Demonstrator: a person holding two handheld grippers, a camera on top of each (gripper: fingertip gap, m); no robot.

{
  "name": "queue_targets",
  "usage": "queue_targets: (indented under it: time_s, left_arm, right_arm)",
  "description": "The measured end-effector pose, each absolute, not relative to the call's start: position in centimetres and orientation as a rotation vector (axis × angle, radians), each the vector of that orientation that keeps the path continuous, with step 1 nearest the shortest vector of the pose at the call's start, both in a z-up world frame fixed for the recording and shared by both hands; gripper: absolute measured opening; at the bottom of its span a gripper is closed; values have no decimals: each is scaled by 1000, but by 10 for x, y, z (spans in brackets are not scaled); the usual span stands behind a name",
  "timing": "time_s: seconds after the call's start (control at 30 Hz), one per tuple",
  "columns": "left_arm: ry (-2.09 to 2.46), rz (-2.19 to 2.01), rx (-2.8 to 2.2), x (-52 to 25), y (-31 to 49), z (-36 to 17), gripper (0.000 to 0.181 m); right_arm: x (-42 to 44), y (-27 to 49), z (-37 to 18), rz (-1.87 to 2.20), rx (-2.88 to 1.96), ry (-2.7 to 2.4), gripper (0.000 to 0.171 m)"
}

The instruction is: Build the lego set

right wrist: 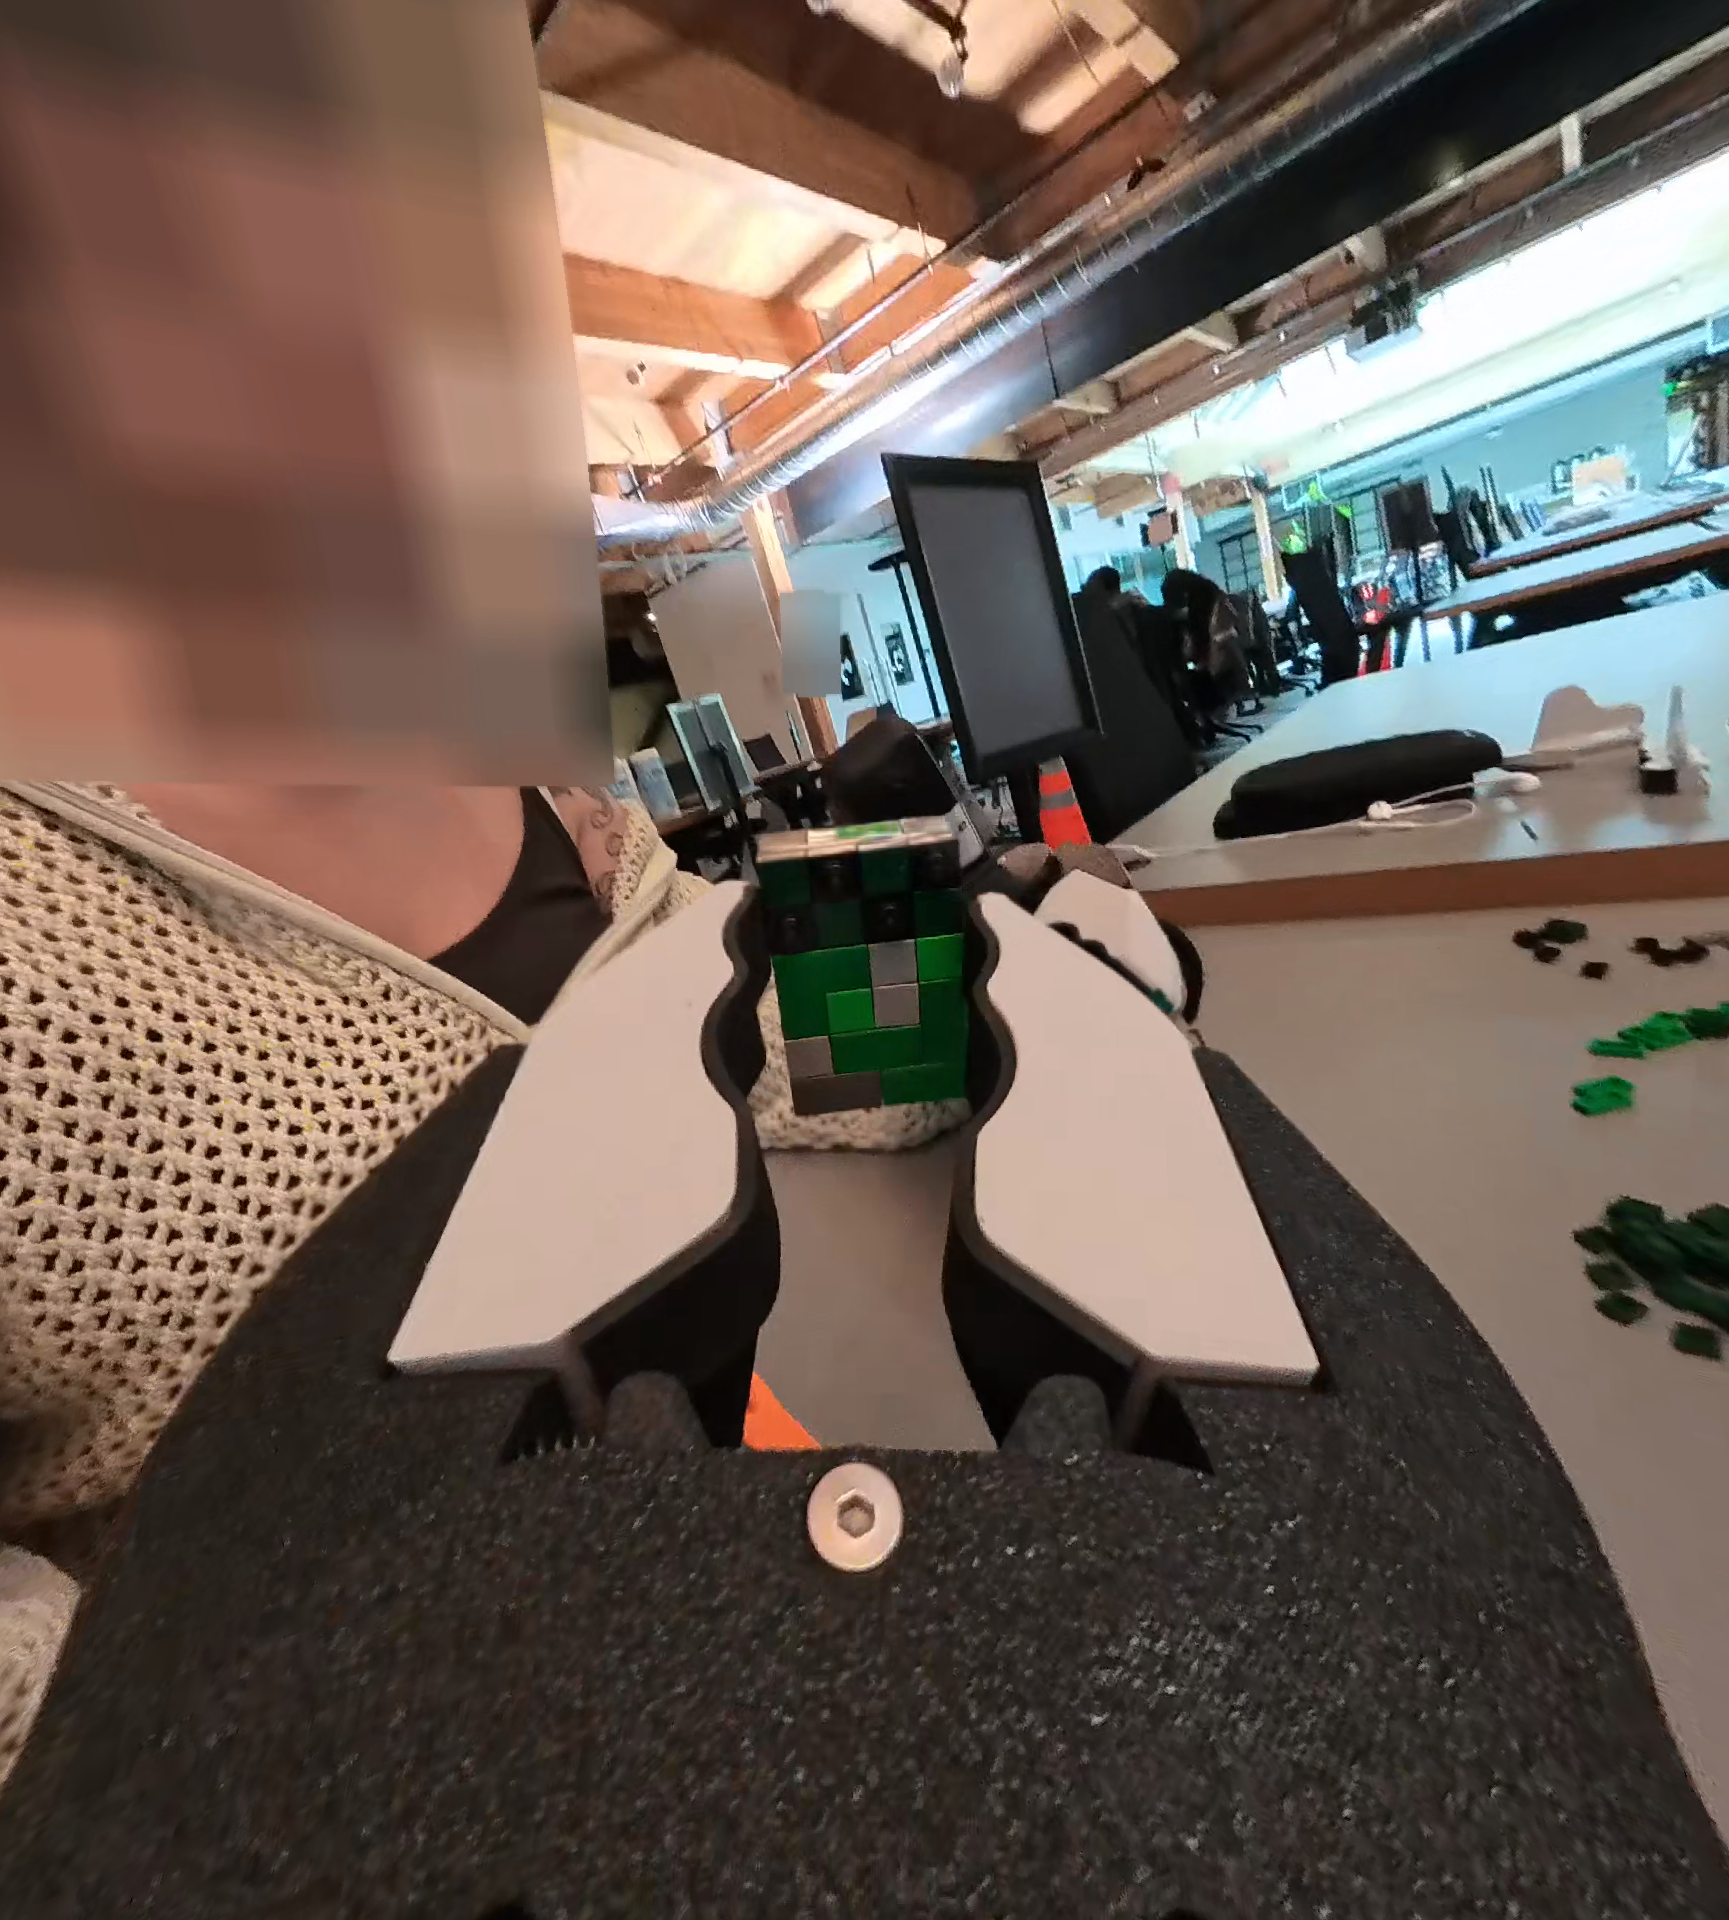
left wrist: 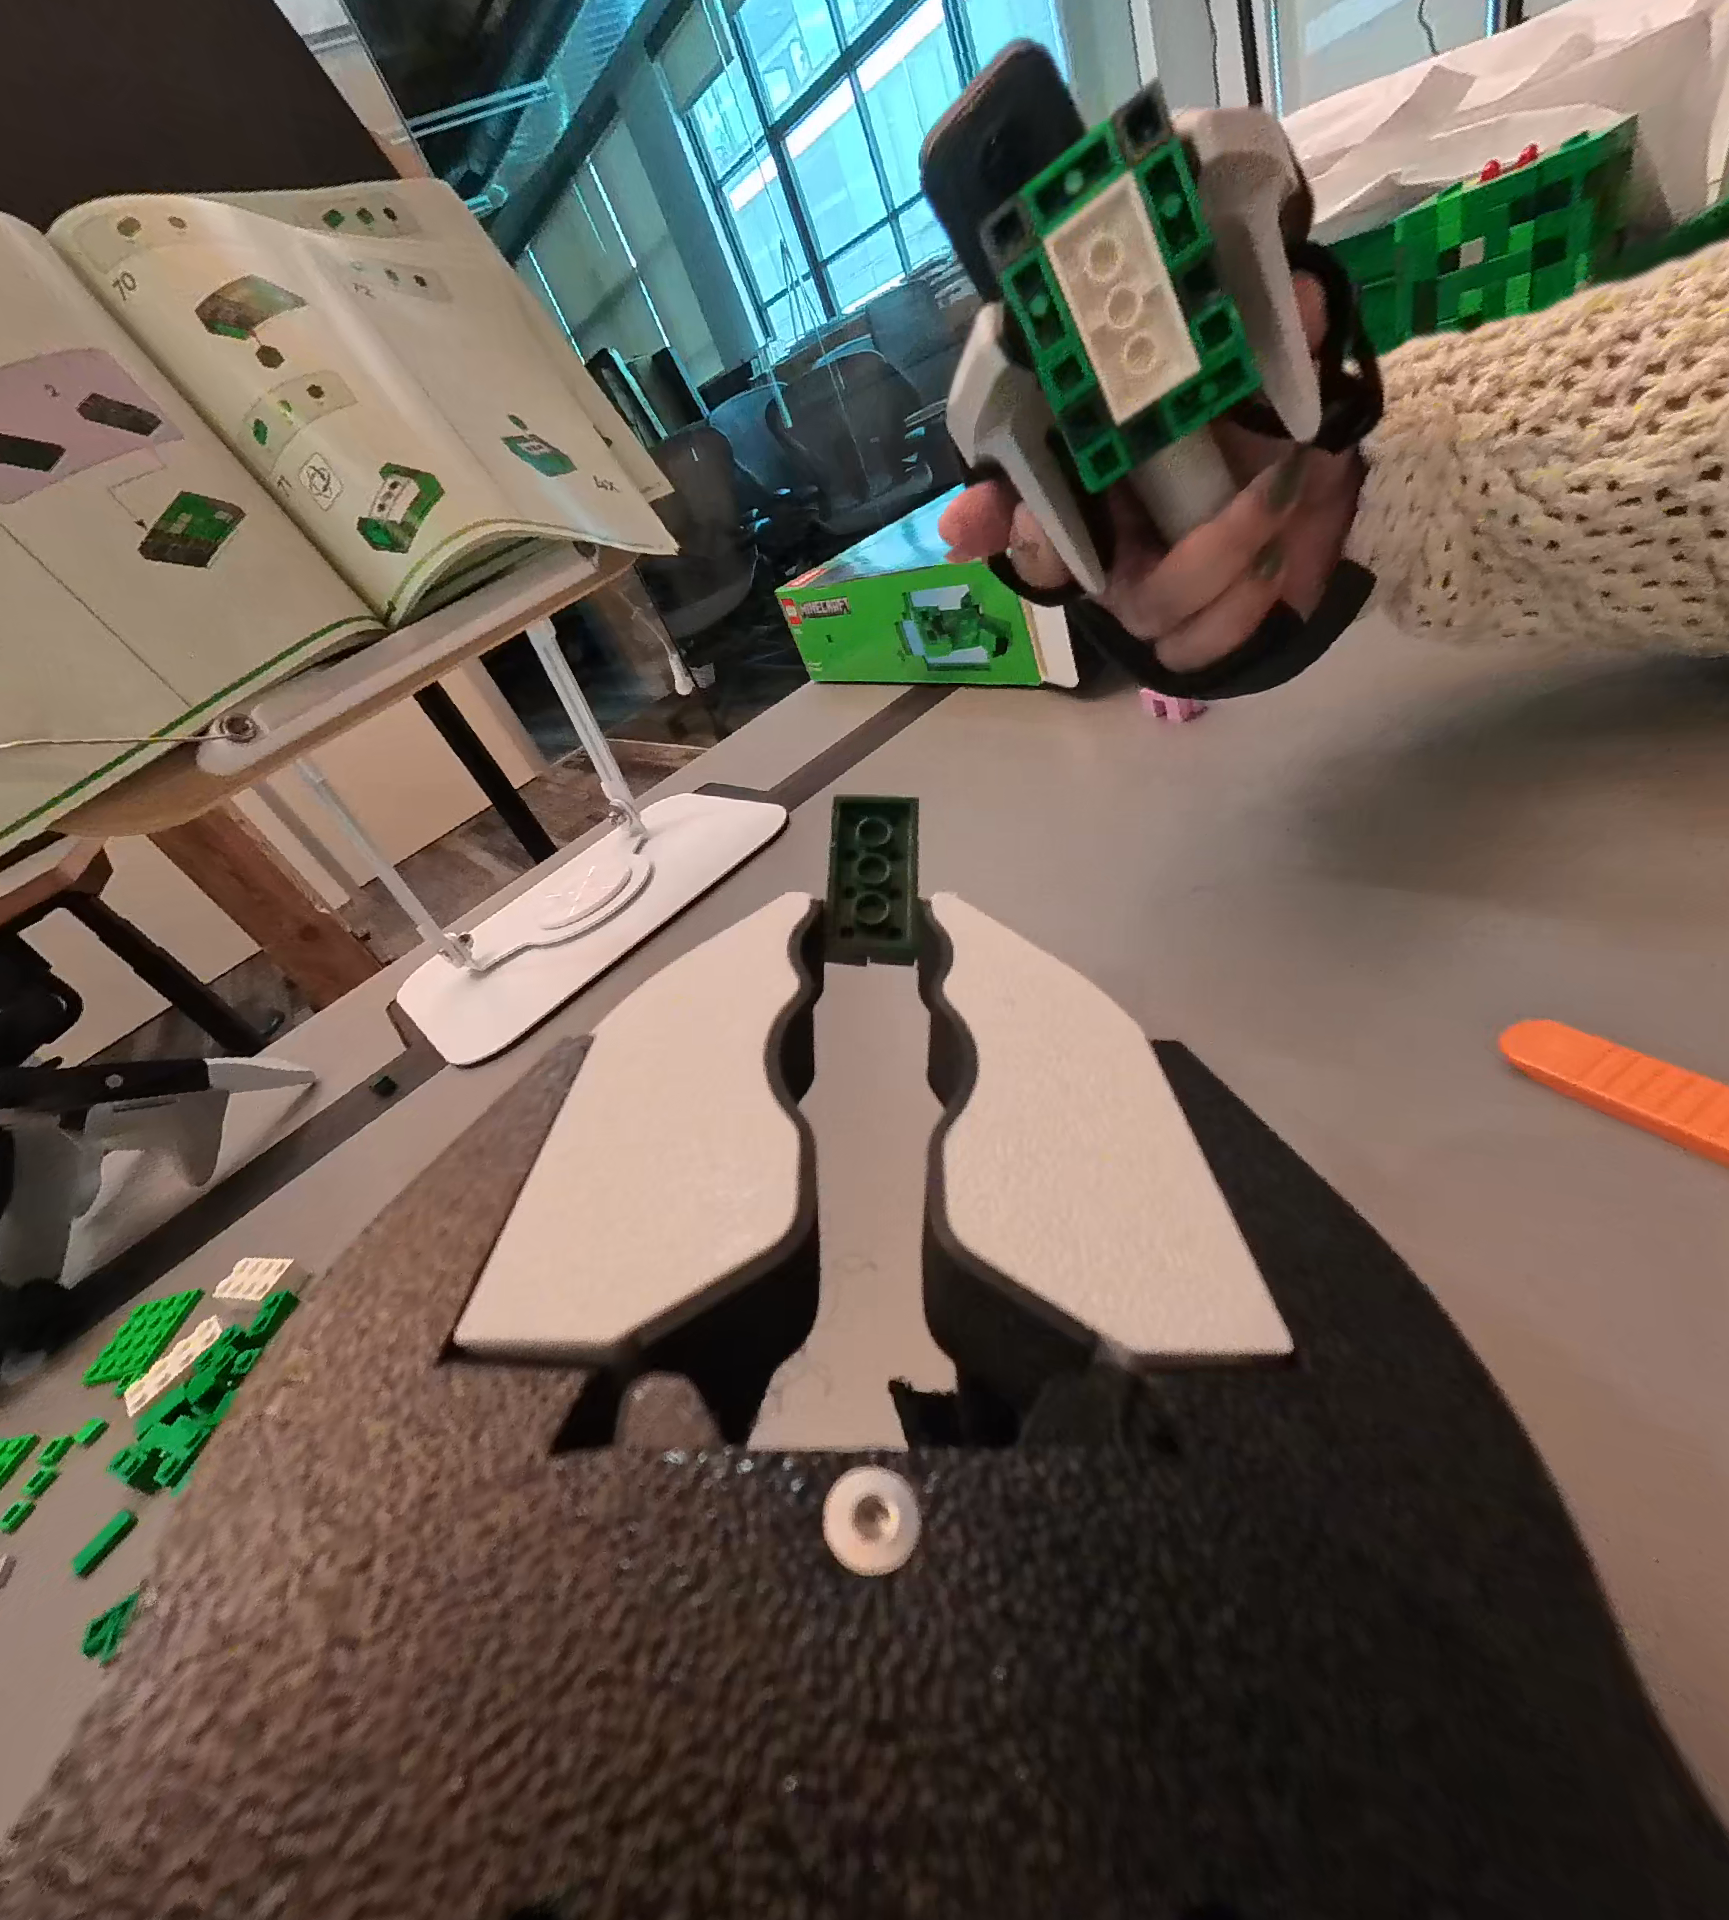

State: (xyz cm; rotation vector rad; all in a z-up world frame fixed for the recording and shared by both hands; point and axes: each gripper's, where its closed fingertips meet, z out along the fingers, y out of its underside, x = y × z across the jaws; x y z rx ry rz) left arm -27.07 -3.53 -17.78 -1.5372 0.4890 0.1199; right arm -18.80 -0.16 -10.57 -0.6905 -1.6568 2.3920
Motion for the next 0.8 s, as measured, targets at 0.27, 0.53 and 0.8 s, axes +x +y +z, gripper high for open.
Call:
queue_targets:
  time_s: [0.27, 0.53, 0.8]
  left_arm:
    - [508, 126, -1520, -267, -37, -176, 17]
    - [499, 132, -1509, -270, -38, -175, 17]
    - [512, 155, -1513, -270, -37, -177, 17]
  right_arm:
    - [-184, 5, -97, 2431, -656, -1596, 35]
    - [-181, 7, -98, 2434, -678, -1610, 35]
    - [-185, -5, -113, 2037, -711, -1847, 35]
